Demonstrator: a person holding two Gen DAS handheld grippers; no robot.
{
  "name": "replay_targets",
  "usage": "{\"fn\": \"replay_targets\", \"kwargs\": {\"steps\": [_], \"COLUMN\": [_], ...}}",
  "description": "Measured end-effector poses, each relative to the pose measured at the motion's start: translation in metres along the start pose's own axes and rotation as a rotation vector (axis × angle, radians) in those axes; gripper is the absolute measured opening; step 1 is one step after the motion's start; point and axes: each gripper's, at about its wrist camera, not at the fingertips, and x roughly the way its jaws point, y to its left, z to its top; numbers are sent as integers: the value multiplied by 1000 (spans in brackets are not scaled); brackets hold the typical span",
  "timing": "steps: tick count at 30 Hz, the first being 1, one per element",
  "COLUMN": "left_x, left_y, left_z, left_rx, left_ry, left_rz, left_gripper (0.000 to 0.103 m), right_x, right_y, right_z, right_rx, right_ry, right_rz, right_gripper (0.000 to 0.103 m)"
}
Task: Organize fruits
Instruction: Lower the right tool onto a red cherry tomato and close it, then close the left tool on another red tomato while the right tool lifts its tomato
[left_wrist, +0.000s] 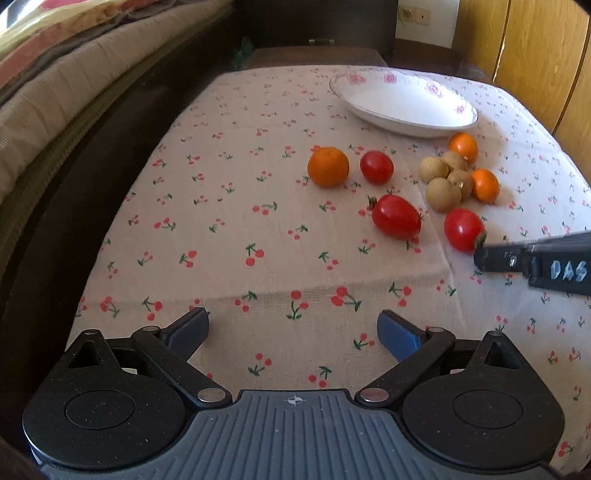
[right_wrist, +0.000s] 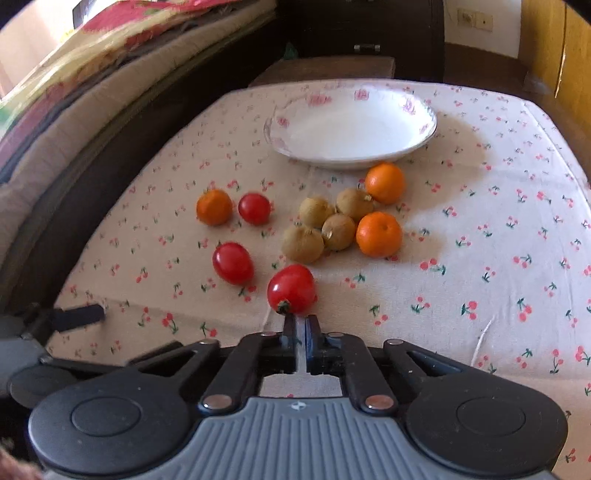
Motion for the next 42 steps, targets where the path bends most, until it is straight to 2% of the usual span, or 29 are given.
{"fn": "replay_targets", "kwargs": {"steps": [3,7,9,11,19,21,23,26,31,34,39,42], "left_x": [1,1,1,1,1,1,1,1,-6,-5,7,20], "left_y": [4,2,3,3,3,2,1,2,6,-7,-27,-36], "left_z": [-1,-3,-4,-6,-6,-6,-6,-4,9,22,47,54], "left_rx": [-27,-23,-22,-18,-15,-11,-11,-14,-97,-62,-23,-7], "left_ry": [5,-5,-9,-21,-27,-25,-23,-14,-34,-57,-86,-88], "left_rz": [-9,-9,-12,-15,-17,-22,-24,-34,-144,-139,-142,-121], "left_gripper": [102,103,103,103,103,103,103,103,96,91,91,87], "right_x": [1,0,0,3,25,26,25,19,-3,-17,-34,-35], "right_y": [5,14,17,20,9,6,2,-2,-13,-22,-40,-45], "right_z": [1,6,9,12,19,19,19,14,4,0,-1,-2], "right_rx": [-17,-35,-39,-48,19,18,28,24,29,35,68,86], "right_ry": [-12,-30,-42,-50,-13,-27,-25,-21,-21,-28,-55,-53], "right_rz": [5,36,45,40,-10,-22,-17,-28,-42,-45,-40,-28], "right_gripper": [24,30,41,44,43,31,31,30,30,30,30,30]}}
